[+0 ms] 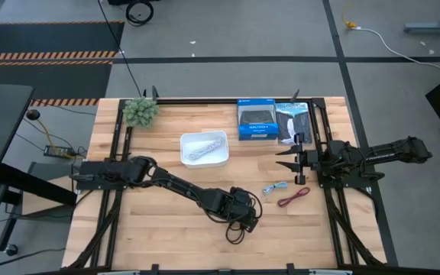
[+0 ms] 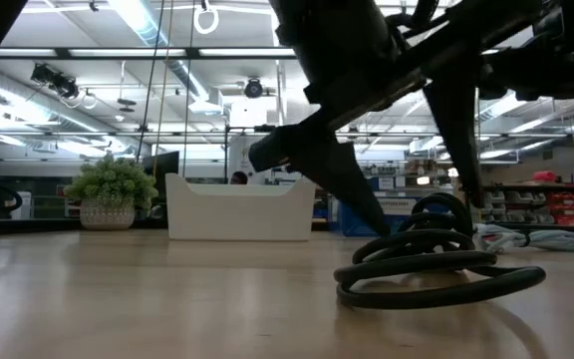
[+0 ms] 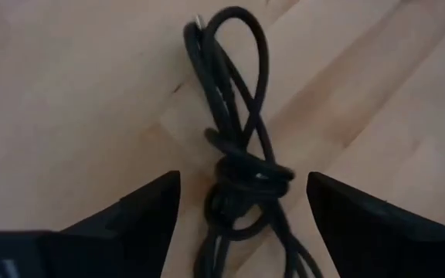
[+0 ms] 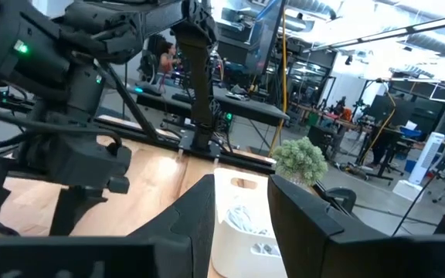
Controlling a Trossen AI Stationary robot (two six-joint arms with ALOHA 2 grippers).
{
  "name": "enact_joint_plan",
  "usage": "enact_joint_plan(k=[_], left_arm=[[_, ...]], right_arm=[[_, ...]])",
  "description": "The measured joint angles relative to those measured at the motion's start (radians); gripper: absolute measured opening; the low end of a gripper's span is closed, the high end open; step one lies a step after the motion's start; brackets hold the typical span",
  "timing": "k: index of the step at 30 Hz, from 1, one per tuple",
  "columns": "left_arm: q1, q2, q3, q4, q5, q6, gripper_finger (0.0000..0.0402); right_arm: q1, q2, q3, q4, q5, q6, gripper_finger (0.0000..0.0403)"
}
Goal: Pick and place USB-C Cables
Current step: Put the black charger cable into the white bin
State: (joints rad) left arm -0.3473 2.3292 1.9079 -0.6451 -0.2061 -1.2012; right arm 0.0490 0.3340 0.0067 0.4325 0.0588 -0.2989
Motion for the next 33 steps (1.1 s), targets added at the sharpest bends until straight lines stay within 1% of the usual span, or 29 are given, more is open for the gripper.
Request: enact_joint_plan(k=[5, 9, 13, 20, 24, 27, 33], left_arm=[[0.002, 0.012, 0.001, -0.011, -0.018, 0.009, 0.0279], [0.003, 0.022, 0.002, -0.008, -0.022, 0.016, 0.0255], [0.004, 0.034, 0.002, 0.000, -0.022, 0.016, 0.0215], [0.004, 0.037, 0.002, -0.005, -0.020, 0.009, 0.0116], [0.004, 0.035, 0.014, -0.008, 0.009, 0.010, 0.0114], [0.004, 0.036, 0.044, -0.037, 0.025, 0.012, 0.0112], [0.003, 0.036, 0.146, -0.084, 0.133, 0.096, 0.0110]], right_arm=[[0.000, 0.000, 0.000, -0.001, 0.000, 0.000, 0.0128], [0.000, 0.000, 0.000, -0.001, 0.000, 0.000, 0.0128], [0.000, 0.000, 0.000, 0.000, -0.001, 0.000, 0.0128], [0.000, 0.000, 0.000, 0.000, -0.001, 0.000, 0.0128], [0.000, 0.000, 0.000, 0.000, -0.001, 0.000, 0.0128], [0.000, 0.000, 0.000, 0.000, -0.001, 0.000, 0.0128], [0.000, 0.000, 0.000, 0.000, -0.001, 0.000, 0.0128]])
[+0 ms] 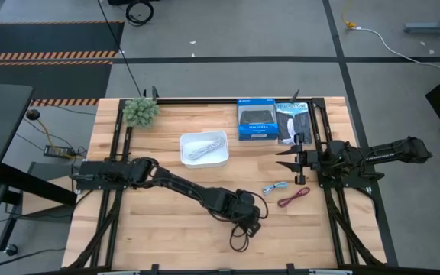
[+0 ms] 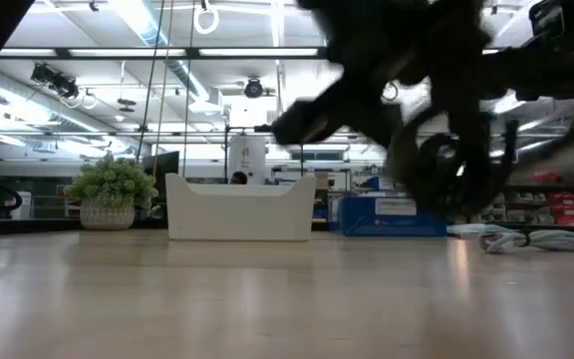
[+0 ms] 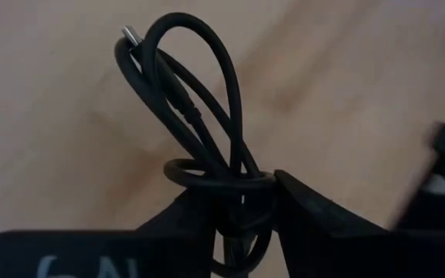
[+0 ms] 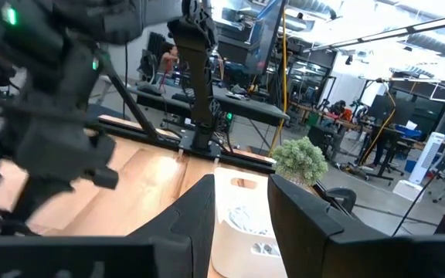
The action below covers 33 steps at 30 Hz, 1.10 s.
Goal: Pick and place USB-C Cables
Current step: Put the black charger cable into the white bin
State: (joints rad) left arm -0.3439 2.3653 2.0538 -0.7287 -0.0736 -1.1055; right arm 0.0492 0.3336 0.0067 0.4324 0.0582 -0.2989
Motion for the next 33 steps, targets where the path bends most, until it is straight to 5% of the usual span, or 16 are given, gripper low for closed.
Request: enact_joint_plan(k=[9, 14, 33], left_arm=[[0.012, -0.001, 0.302, -0.231, 0.163, 0.250, 0.0095], [0.034, -0.102, 0.268, -0.155, 0.284, 0.267, 0.0093], [0.237, -0.365, 0.268, -0.588, 0.114, 0.468, 0.0091]], right_arm=[[0.000, 0.000, 0.000, 0.000, 0.000, 0.000, 0.0128], [0.000, 0.000, 0.000, 0.000, 0.000, 0.000, 0.0128], [0.000, 0.000, 0.000, 0.006, 0.000, 0.000, 0.0128]])
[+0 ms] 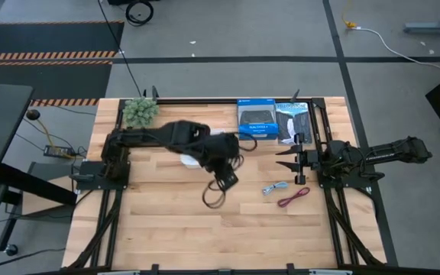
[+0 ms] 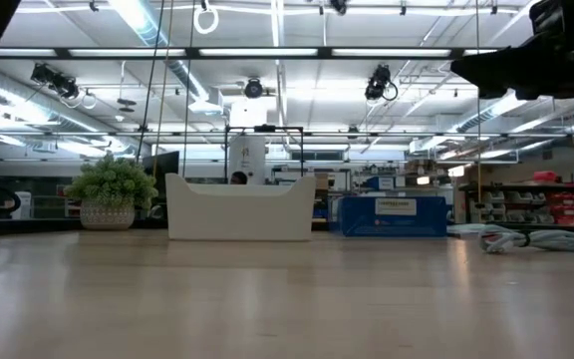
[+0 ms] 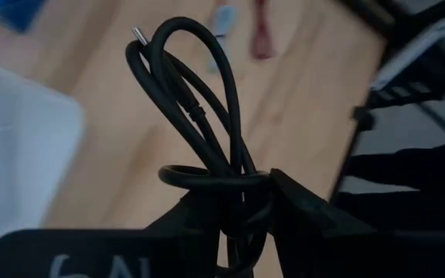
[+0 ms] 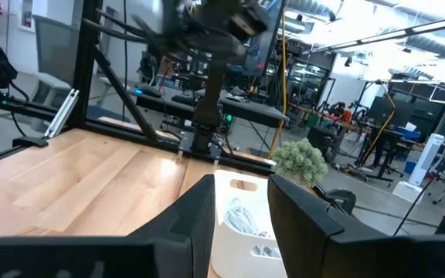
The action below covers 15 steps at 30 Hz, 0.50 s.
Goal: Pick and place USB-C Cables
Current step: Put the black charger cable into the white bin
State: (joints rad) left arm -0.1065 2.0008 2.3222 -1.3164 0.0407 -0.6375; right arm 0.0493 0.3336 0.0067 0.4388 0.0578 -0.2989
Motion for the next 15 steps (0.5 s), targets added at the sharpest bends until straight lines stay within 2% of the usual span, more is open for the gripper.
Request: enact_joint_plan(k=[7, 15], left_arm=[[0.078, 0.000, -0.001, -0.084, -0.005, 0.157, 0.0090], [0.144, 0.007, -0.002, -0.131, -0.059, 0.361, 0.0090]], right_arm=[[0.000, 0.000, 0.000, 0.000, 0.000, 0.000, 0.0128], [0.000, 0.000, 0.000, 0.000, 0.000, 0.000, 0.0128]])
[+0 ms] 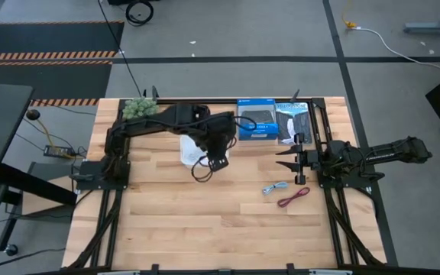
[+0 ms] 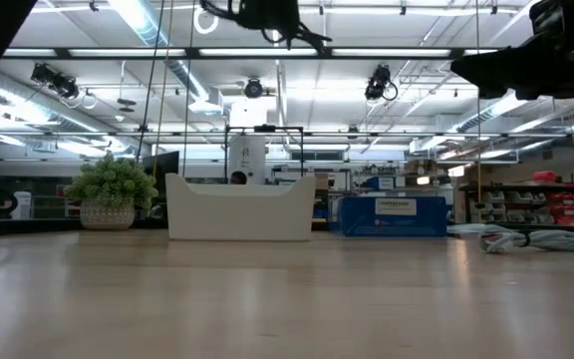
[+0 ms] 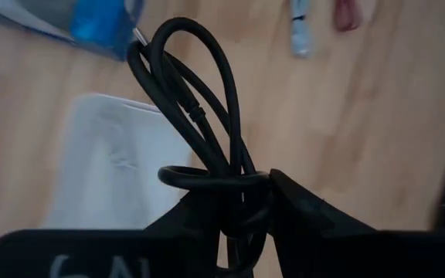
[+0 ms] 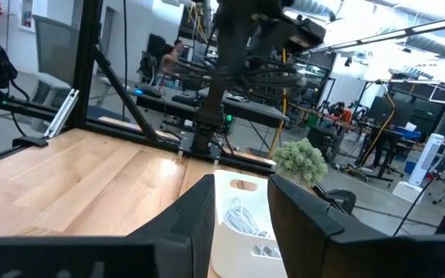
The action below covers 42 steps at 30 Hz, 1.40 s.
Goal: Pick and place USB-C Cables
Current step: Put the black charger cable into the white bin
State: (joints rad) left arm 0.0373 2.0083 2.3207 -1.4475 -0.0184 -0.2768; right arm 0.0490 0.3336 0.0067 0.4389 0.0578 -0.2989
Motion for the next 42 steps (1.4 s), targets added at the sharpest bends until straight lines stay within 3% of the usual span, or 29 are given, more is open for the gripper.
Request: enact_joint_plan(k=[7, 13, 16, 22, 31, 36, 42], left_arm=[[0.024, 0.000, -0.080, -0.005, -0.117, 0.259, 0.0090], [0.023, 0.000, -0.253, 0.021, -0.122, 0.492, 0.0090], [0.026, 0.001, -0.342, 0.065, -0.176, 0.579, 0.0091], [0.077, 0.001, -0.460, 0.142, -0.177, 0.573, 0.0091], [0.178, 0.001, -0.469, 0.315, -0.194, 0.470, 0.0091], [0.221, 0.030, -0.470, 0.324, -0.145, 0.449, 0.0091], [0.237, 0.057, -0.470, 0.325, -0.063, 0.535, 0.0091]], right_arm=[[0.000, 0.000, 0.000, 0.000, 0.000, 0.000, 0.0128], [0.000, 0.000, 0.000, 0.000, 0.000, 0.000, 0.0128], [0.000, 0.000, 0.000, 0.000, 0.000, 0.000, 0.0128], [0.000, 0.000, 0.000, 0.000, 0.000, 0.000, 0.0128], [0.000, 0.000, 0.000, 0.000, 0.000, 0.000, 0.0128], [0.000, 0.000, 0.000, 0.000, 0.000, 0.000, 0.0128], [0.000, 0.000, 0.000, 0.000, 0.000, 0.000, 0.0128]])
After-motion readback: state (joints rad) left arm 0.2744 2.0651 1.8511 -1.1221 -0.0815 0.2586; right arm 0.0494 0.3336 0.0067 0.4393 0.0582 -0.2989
